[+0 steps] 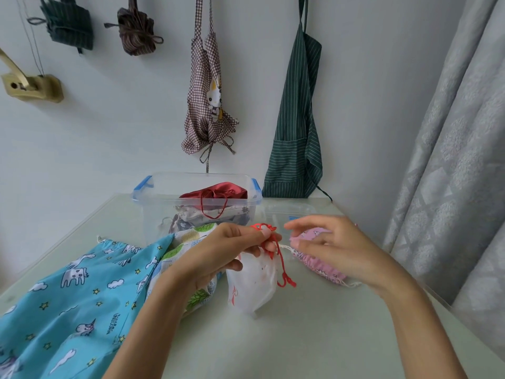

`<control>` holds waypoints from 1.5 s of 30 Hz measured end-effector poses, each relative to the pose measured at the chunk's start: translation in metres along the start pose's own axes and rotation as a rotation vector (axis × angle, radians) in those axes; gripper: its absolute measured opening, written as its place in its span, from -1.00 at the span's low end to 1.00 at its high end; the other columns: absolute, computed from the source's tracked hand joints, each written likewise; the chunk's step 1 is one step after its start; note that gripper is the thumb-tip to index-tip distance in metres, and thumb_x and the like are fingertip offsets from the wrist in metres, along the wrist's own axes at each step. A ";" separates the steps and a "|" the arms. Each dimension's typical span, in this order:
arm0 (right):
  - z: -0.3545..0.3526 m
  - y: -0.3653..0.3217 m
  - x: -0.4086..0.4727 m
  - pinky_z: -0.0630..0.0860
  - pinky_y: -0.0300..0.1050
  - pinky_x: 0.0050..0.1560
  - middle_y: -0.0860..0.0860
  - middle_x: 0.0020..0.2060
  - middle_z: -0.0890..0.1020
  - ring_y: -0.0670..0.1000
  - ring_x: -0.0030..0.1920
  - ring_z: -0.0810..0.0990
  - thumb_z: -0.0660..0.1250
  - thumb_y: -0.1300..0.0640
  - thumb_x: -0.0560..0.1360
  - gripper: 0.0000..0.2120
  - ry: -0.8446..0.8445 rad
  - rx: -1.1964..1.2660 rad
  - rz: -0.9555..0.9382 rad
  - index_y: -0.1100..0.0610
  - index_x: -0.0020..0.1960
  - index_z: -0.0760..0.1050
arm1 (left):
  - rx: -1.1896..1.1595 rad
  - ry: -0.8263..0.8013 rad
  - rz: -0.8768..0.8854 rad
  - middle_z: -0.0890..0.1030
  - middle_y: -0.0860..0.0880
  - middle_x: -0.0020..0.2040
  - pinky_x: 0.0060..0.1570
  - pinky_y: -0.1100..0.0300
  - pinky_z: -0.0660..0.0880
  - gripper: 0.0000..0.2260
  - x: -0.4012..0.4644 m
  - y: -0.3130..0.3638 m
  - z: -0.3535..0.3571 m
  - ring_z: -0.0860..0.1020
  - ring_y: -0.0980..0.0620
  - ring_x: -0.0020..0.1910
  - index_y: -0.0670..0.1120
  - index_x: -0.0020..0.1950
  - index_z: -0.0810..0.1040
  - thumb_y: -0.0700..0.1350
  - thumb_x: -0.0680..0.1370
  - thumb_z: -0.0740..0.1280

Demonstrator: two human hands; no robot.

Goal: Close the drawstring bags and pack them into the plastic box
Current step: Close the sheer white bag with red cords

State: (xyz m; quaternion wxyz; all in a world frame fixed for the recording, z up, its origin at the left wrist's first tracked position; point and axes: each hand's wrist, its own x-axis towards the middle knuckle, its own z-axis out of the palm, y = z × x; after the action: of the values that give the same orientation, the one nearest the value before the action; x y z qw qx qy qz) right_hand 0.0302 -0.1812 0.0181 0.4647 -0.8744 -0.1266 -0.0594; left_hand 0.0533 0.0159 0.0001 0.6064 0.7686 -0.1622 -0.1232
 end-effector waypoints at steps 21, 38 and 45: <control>0.006 -0.011 -0.003 0.51 -0.12 -0.22 -0.04 -0.41 0.64 -0.04 -0.33 0.62 0.45 0.06 0.41 -0.89 0.086 0.042 -0.054 0.05 -0.26 0.57 | -0.095 0.061 0.085 0.63 0.07 -0.26 -0.39 0.39 0.31 -0.77 0.003 -0.004 -0.005 0.47 0.28 -0.34 -0.10 -0.09 0.70 0.02 0.43 0.37; 0.016 -0.006 0.003 0.46 -0.27 -0.32 0.00 -0.42 0.62 -0.09 -0.40 0.49 0.46 0.13 0.40 -0.90 0.078 0.093 0.019 -0.04 -0.27 0.66 | -0.128 0.034 0.080 0.61 0.13 -0.28 -0.45 0.43 0.28 -0.71 0.001 -0.002 0.001 0.42 0.25 -0.30 -0.16 -0.09 0.69 0.05 0.42 0.36; 0.004 -0.014 -0.005 0.50 -0.38 -0.21 -0.13 -0.34 0.69 -0.22 -0.30 0.60 0.47 0.18 0.39 -0.89 0.023 -0.013 -0.128 -0.02 -0.25 0.66 | -0.149 0.090 0.042 0.66 0.06 -0.29 -0.35 0.33 0.31 -0.82 0.001 0.001 0.002 0.53 0.28 -0.34 -0.01 -0.13 0.71 -0.01 0.31 0.46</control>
State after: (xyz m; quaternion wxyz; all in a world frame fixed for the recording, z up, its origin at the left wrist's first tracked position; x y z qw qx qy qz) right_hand 0.0213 -0.1709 0.0256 0.4557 -0.8667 -0.1763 -0.1000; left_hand 0.0530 0.0139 0.0011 0.6710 0.7226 -0.1411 -0.0877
